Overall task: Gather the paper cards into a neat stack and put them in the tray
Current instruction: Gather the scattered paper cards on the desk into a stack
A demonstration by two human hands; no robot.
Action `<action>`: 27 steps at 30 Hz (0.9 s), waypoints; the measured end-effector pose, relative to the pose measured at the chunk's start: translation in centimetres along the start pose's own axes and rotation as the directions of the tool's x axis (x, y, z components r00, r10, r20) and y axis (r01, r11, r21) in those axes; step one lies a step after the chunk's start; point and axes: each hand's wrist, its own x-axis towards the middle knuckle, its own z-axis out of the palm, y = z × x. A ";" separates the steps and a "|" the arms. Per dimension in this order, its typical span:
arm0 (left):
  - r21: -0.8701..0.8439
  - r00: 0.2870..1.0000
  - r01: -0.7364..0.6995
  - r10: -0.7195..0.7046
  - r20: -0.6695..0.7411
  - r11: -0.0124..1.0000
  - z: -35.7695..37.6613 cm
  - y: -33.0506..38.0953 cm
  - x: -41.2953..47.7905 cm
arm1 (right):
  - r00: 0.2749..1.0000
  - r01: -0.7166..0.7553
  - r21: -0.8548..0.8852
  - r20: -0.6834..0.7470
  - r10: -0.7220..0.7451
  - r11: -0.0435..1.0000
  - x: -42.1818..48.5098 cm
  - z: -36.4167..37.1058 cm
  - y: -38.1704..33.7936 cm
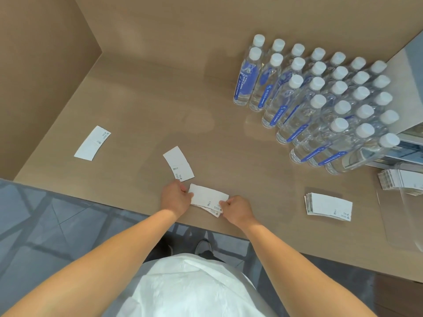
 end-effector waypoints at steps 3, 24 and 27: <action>0.089 0.996 -0.093 0.094 -0.002 0.992 -0.2 0.0 -0.1 | 0.995 0.065 -0.004 -0.075 -0.065 0.998 -0.3 -0.8 -0.3; 0.396 0.868 -0.478 0.353 0.349 0.784 0.6 1.4 -1.2 | 0.928 0.350 -0.381 0.016 -0.372 0.856 -1.4 -1.9 -0.1; 0.378 0.928 -0.352 0.267 0.260 0.856 0.8 1.2 -1.5 | 0.920 0.353 -0.400 -0.015 -0.391 0.846 -1.3 -2.3 0.7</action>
